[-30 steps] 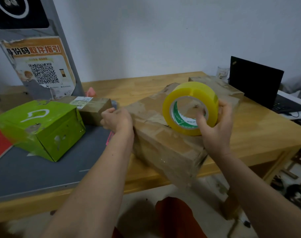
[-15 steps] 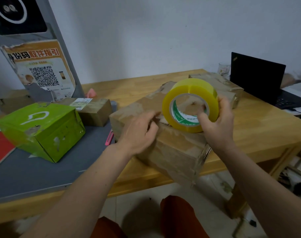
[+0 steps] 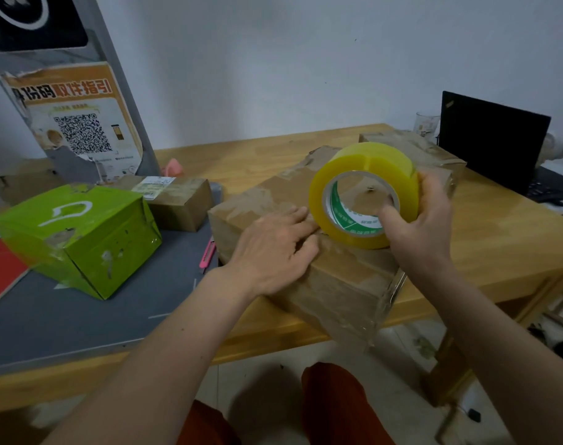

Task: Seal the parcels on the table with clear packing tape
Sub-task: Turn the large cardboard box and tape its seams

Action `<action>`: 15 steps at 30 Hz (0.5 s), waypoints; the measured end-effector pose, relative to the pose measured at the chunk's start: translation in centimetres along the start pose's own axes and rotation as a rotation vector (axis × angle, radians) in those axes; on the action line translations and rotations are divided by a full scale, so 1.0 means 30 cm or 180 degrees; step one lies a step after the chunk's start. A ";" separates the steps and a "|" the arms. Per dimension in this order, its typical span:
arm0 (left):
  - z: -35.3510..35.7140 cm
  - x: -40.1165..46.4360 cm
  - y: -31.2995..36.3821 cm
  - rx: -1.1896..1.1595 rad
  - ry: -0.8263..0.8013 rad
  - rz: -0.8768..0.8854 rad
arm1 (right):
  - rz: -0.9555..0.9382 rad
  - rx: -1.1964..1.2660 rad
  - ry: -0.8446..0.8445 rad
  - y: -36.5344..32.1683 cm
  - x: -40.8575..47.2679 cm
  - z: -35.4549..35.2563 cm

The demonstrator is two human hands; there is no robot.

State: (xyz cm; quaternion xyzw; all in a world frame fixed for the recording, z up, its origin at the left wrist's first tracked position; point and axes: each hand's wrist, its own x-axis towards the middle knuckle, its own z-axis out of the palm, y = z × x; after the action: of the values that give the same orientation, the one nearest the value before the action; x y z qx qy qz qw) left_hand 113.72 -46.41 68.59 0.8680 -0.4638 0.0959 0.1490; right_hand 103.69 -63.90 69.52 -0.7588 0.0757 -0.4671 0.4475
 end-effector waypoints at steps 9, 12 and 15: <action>-0.020 -0.017 0.021 -0.0312 -0.0027 0.0384 | -0.0107 0.0068 0.0114 0.008 -0.002 0.019; -0.036 -0.018 0.027 -0.0265 -0.0332 0.0364 | -0.0119 0.0048 0.0112 0.011 0.000 0.017; -0.044 -0.019 0.038 -0.0142 -0.0555 0.0260 | -0.0147 0.0031 0.0059 0.007 0.002 0.008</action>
State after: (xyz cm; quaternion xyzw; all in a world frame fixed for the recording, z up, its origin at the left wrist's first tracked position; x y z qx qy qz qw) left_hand 112.42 -46.10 69.83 0.8499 -0.5120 0.0156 0.1232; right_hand 103.97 -63.91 69.37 -0.7538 0.0600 -0.4847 0.4396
